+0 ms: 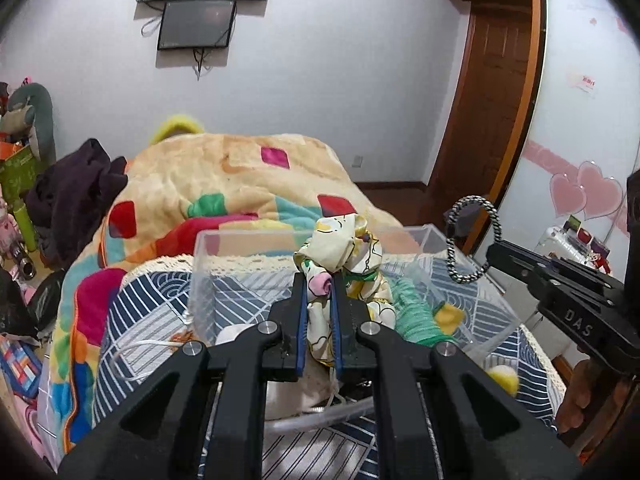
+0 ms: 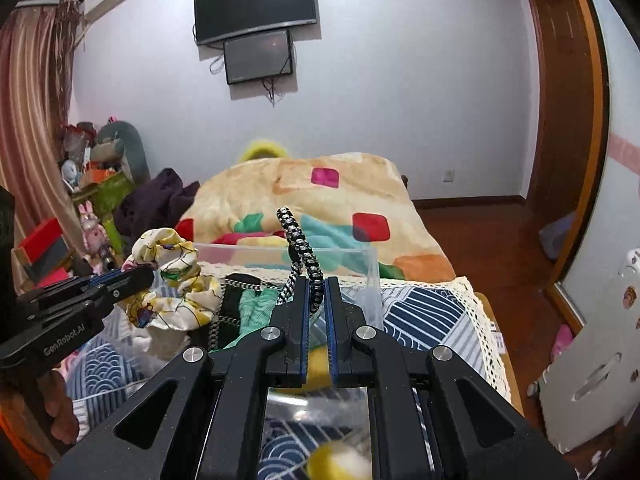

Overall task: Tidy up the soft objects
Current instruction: 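Place the scarf into the box with the left tool while the right places the beaded strap in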

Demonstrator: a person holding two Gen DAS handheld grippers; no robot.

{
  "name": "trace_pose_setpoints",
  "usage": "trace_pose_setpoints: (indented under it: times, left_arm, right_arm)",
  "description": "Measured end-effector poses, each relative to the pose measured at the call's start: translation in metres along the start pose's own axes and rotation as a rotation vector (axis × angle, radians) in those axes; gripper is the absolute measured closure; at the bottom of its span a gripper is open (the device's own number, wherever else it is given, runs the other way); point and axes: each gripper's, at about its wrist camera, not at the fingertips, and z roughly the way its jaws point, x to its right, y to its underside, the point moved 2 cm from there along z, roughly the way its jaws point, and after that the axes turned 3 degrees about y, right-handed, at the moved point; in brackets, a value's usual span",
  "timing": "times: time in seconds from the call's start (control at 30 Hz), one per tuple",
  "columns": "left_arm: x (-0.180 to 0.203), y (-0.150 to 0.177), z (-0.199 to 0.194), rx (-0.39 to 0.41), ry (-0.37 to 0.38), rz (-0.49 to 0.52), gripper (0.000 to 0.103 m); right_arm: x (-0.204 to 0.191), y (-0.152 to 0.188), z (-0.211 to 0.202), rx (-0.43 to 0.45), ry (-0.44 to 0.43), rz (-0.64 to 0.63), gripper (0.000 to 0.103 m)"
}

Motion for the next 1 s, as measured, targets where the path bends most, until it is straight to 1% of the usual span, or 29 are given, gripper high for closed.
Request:
trace_pose_setpoints:
  times: [0.13, 0.27, 0.33, 0.4, 0.43, 0.5, 0.63, 0.67, 0.7, 0.73, 0.77, 0.8, 0.83, 0.9, 1.0]
  left_arm:
    - [0.0, 0.007, 0.017, -0.056, -0.003, 0.009, 0.094]
    - [0.002, 0.014, 0.025, -0.089, -0.015, 0.033, 0.093]
    - [0.004, 0.016, 0.027, -0.098, -0.023, 0.048, 0.093]
    - [0.005, 0.017, 0.027, -0.102, -0.031, 0.057, 0.088]
    - [0.006, 0.017, 0.027, -0.106, -0.026, 0.058, 0.087]
    - [0.005, 0.018, 0.026, -0.111, -0.024, 0.056, 0.081]
    - [0.005, 0.019, 0.018, -0.105, -0.013, 0.046, 0.074]
    - [0.004, 0.018, 0.017, -0.103, -0.012, 0.045, 0.07]
    - [0.005, 0.018, 0.015, -0.101, -0.013, 0.045, 0.064]
    - [0.005, 0.018, 0.013, -0.099, -0.011, 0.045, 0.06]
    - [0.006, 0.018, 0.01, -0.095, -0.007, 0.045, 0.056]
    - [0.006, 0.018, 0.007, -0.09, -0.002, 0.045, 0.053]
    - [0.007, 0.017, 0.004, -0.086, 0.003, 0.045, 0.052]
    - [0.009, 0.015, -0.003, -0.074, 0.01, 0.042, 0.047]
    - [0.011, 0.01, -0.017, -0.045, 0.022, 0.038, 0.042]
  right_arm:
    - [-0.001, 0.002, 0.018, -0.054, 0.017, -0.015, 0.096]
    - [0.0, 0.01, 0.03, -0.114, -0.013, -0.009, 0.096]
    - [0.0, 0.014, 0.034, -0.135, -0.013, -0.014, 0.096]
    - [-0.001, 0.017, 0.036, -0.153, -0.007, -0.029, 0.096]
    - [-0.001, 0.018, 0.037, -0.16, -0.003, -0.037, 0.096]
    - [-0.003, 0.019, 0.038, -0.17, 0.007, -0.058, 0.096]
    - [-0.002, 0.019, 0.038, -0.179, 0.033, -0.077, 0.095]
    - [-0.002, 0.019, 0.038, -0.183, 0.032, -0.076, 0.093]
    - [-0.001, 0.019, 0.036, -0.185, 0.031, -0.075, 0.087]
    - [0.0, 0.02, 0.035, -0.185, 0.027, -0.073, 0.079]
    - [0.001, 0.018, 0.034, -0.182, 0.02, -0.067, 0.073]
    - [0.002, 0.018, 0.03, -0.174, 0.006, -0.058, 0.063]
    - [0.002, 0.017, 0.028, -0.163, -0.002, -0.052, 0.058]
    - [0.001, 0.013, 0.018, -0.131, 0.003, -0.061, 0.054]
    - [-0.002, 0.006, 0.007, -0.095, 0.014, -0.079, 0.05]
